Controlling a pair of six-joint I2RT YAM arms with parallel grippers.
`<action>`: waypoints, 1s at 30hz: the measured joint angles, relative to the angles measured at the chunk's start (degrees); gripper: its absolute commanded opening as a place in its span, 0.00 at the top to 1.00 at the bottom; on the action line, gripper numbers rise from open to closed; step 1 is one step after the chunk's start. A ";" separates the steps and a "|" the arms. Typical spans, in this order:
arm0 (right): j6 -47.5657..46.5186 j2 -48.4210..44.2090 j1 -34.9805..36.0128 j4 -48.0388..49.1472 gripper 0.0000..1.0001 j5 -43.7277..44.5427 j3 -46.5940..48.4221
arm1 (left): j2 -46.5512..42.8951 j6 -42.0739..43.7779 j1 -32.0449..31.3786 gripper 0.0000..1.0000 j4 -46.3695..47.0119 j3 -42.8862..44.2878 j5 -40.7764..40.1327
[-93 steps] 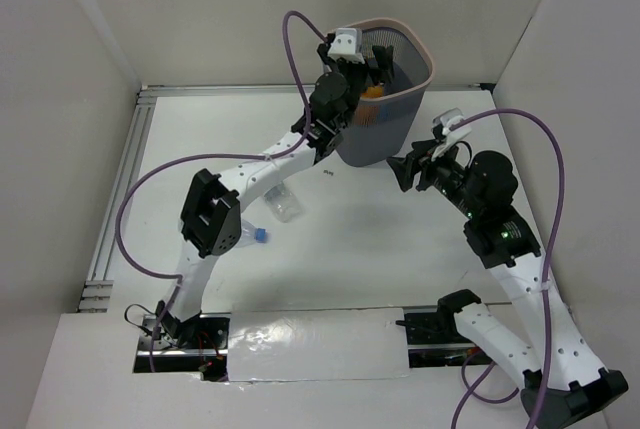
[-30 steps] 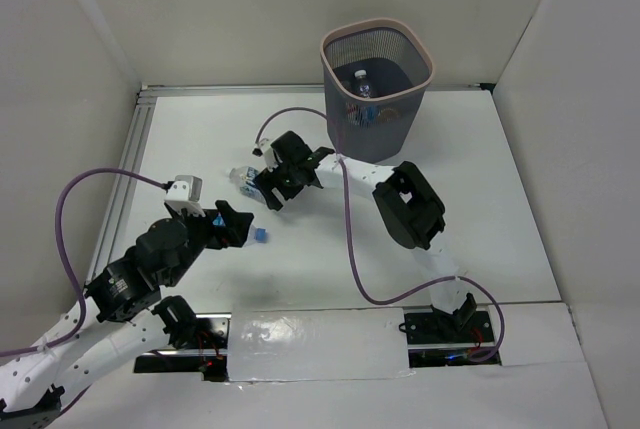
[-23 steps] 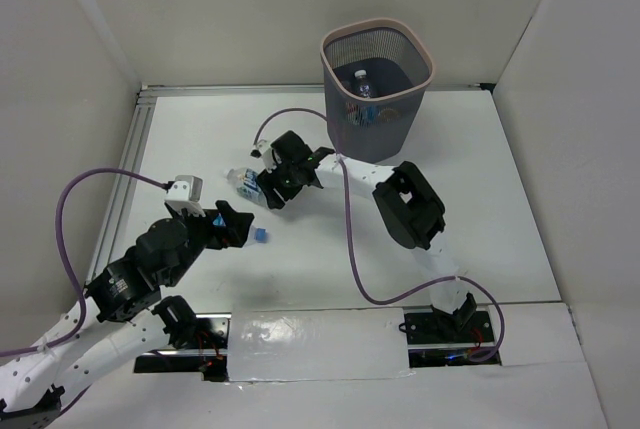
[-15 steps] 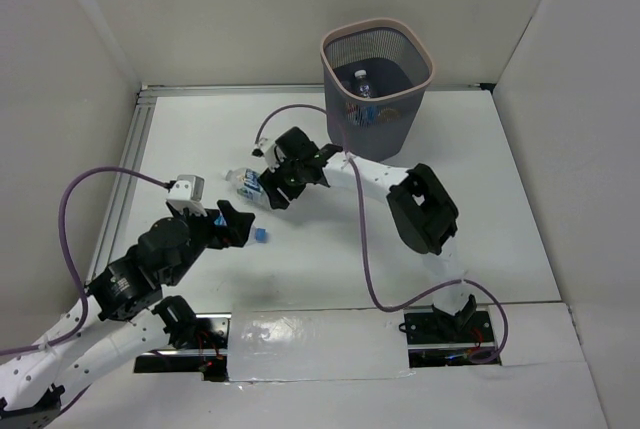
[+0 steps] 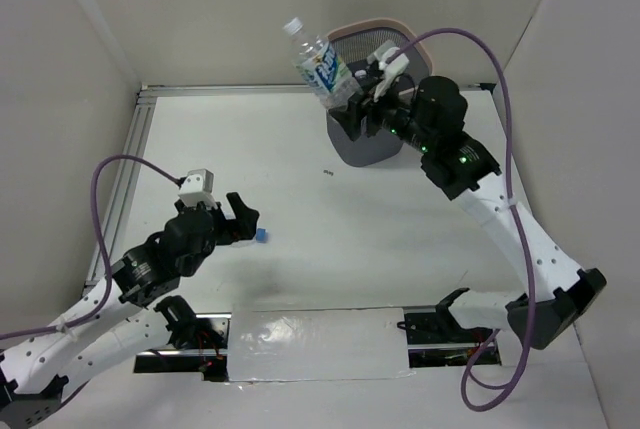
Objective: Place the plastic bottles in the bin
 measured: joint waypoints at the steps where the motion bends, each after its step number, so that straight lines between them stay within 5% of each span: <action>1: 0.26 -1.11 -0.48 0.68 0.83 1.31 -0.15 | 1.20 -1.22 0.17 0.00 -0.59 0.20 -0.35; 11: 0.87 6.82 -13.53 2.45 0.65 7.69 1.97 | 11.65 -17.42 0.55 0.00 -8.33 2.75 -4.04; 14: 1.01 11.96 -15.19 2.23 0.46 7.80 4.02 | 12.00 -20.22 0.87 0.00 -9.35 2.78 -5.46; 19: 0.76 18.12 -16.76 1.55 0.00 6.91 7.67 | 11.98 -22.97 1.42 0.00 -9.88 2.78 -6.69; 30: 2.93 6.47 -19.12 1.90 0.00 -0.55 3.39 | 12.63 -30.99 2.75 0.00 -9.88 1.55 -9.51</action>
